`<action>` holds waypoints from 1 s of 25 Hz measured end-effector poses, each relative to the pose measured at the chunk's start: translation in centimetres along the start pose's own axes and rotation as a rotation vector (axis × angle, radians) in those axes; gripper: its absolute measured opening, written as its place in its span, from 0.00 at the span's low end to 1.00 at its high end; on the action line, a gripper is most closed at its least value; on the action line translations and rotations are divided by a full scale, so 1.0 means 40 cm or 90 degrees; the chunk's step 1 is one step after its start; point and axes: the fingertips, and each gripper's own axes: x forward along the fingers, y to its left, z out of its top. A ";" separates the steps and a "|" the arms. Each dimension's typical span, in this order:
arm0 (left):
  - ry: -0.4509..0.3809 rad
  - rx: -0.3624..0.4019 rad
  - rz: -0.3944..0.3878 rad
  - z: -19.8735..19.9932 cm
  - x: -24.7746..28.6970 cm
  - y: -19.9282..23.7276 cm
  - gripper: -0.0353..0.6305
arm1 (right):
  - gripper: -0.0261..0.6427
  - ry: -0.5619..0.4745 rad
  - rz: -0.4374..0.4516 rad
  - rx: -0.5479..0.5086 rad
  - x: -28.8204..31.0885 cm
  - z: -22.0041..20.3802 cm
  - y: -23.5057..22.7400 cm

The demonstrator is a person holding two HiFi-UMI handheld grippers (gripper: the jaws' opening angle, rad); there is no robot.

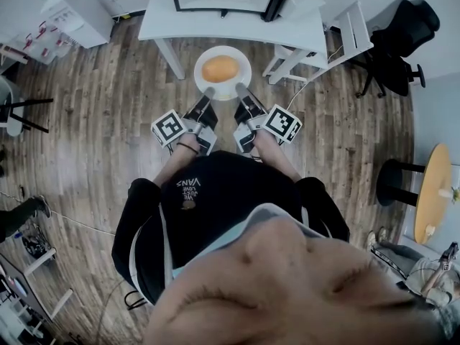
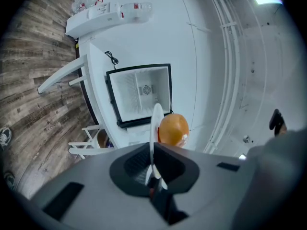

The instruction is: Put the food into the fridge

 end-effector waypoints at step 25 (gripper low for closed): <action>0.065 -0.023 -0.017 0.265 0.126 0.076 0.09 | 0.07 -0.058 -0.039 0.009 0.275 0.062 -0.016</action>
